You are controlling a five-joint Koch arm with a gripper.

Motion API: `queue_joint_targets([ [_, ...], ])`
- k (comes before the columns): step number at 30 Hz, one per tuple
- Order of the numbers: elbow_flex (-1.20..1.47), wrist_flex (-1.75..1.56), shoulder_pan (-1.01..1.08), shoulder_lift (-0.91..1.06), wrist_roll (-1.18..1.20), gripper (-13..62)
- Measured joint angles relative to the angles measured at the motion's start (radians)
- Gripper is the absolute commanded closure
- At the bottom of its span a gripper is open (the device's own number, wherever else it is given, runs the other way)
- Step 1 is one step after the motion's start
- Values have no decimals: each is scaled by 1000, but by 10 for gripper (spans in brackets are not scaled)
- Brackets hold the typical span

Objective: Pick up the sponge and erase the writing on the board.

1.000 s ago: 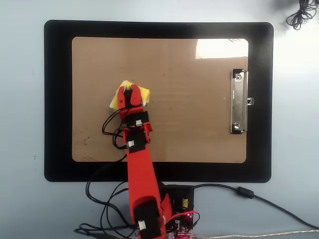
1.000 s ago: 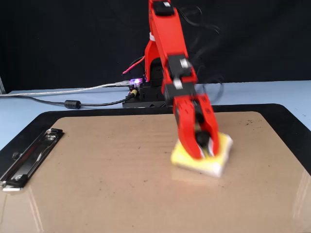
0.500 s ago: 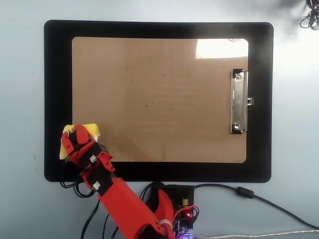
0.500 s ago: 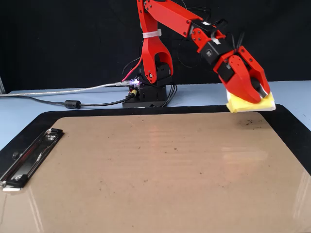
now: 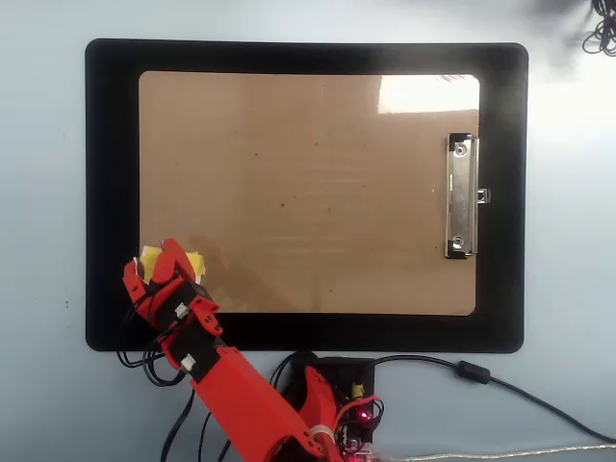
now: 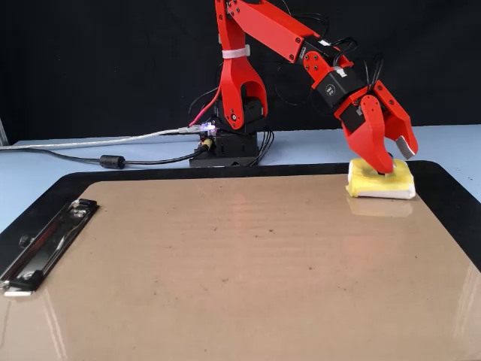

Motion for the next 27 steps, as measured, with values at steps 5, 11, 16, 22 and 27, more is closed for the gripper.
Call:
queue_joint_targets([
  [5, -255, 528, 86, 198, -2, 174],
  [11, -250, 1209, 565, 207, 140, 165],
  [16, 106, 1230, 828, 238, 336, 153],
  [22, 368, 1223, 838, 528, 348, 148],
  [27, 410, 1206, 833, 528, 351, 149],
])
